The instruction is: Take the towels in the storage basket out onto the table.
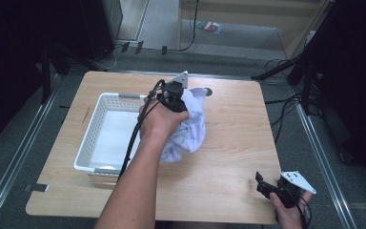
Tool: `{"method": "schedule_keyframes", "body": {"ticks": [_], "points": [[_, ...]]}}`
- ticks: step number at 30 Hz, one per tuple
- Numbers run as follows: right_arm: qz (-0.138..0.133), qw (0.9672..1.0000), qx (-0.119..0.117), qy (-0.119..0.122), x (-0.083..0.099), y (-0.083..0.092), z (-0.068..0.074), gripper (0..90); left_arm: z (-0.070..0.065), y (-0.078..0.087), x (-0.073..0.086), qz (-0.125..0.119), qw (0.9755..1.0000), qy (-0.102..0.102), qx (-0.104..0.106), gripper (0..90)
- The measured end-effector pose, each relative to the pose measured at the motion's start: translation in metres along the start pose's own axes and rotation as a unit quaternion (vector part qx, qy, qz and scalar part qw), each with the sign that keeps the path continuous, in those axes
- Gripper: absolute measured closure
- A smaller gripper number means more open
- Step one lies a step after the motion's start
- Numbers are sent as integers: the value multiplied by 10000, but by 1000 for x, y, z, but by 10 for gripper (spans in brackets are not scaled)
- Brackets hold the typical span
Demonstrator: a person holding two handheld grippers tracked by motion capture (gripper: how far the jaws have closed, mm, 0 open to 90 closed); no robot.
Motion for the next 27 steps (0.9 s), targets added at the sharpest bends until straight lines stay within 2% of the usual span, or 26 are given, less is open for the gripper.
{"method": "schedule_keyframes", "body": {"ticks": [3,6,9,11,14,16,23,27], "points": [[-8,10000,-9,1,0,0,0,66,-5,-3,0,-12,10000,-2,-14,538],[-11,10000,-9,6,0,0,0,66,-17,-13,1,3,10000,25,72,536],[-10,10000,-11,2,0,0,0,66,-22,-22,3,17,10000,27,69,533],[-12,10000,-17,7,0,0,0,66,-26,-28,5,71,9998,10,167,532],[-12,10000,-16,-1,0,0,0,66,-30,-39,9,143,9997,59,190,531],[-13,10000,-23,9,0,0,0,66,-32,-44,11,139,9997,79,171,529],[-15,10000,-35,16,0,0,0,66,-34,-68,23,242,9991,170,305,527],[-12,10000,-31,-1,0,0,0,66,-36,-77,28,245,9992,169,280,525]]}}
Point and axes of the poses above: each handheld gripper's, and its own axes: y roughly backward along the jaws, x roughly out of its underside, z roughly to its left, the point moved 2 cm from there along -y, roughly forward along the jaws, and after that the axes turned 14 degrees about -z, right-handed, at the moved point
